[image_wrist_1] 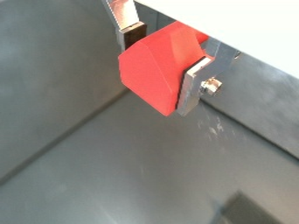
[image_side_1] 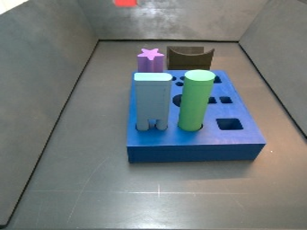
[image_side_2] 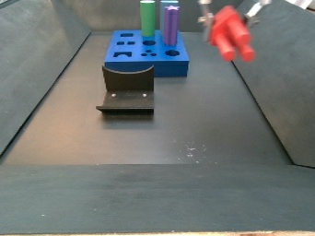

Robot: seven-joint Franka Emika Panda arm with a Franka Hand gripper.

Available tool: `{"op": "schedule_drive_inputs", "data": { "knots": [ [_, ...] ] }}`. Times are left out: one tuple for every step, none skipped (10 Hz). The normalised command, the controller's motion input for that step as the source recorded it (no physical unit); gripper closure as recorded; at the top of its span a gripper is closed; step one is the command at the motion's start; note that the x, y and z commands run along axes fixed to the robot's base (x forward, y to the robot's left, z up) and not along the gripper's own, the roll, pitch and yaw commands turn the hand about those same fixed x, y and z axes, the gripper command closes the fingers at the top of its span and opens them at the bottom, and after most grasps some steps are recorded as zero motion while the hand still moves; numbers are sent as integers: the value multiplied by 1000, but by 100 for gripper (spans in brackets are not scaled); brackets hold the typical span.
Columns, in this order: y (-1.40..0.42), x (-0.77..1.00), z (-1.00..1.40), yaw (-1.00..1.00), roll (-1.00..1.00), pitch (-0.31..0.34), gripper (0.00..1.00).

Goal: Pick up the 3 prong object. Move up. Rotate the 3 prong object. Place the 3 prong object on the fixture. Regrasp the 3 prong object. Move to above the board. Insert the 3 prong object.
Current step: Place the 3 prong object on the fixture.

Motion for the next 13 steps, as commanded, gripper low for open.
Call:
{"op": "schedule_drive_inputs", "data": {
  "knots": [
    [-350, 1000, -208, 36, -15, -144, 100],
    [-321, 1000, -189, 32, -26, -51, 100],
    [-300, 1000, -185, 29, -23, -21, 100],
    [-268, 1000, -173, 30, -9, -1, 100],
    [-255, 1000, -165, 32, 1, 4, 100],
    [-225, 1000, -154, 32, 24, 6, 100],
    [-208, 1000, -148, 32, 42, 9, 100],
    [-189, 1000, -140, 35, 61, 12, 100],
    [-170, 1000, -132, 36, 78, 17, 100],
    [-146, 1000, -121, 37, 101, 23, 100],
    [-130, 1000, -115, 39, 117, 31, 100],
    [-113, 1000, -106, 42, 132, 37, 100],
    [153, 1000, 478, 32, -1000, 33, 100]
  ]
}}
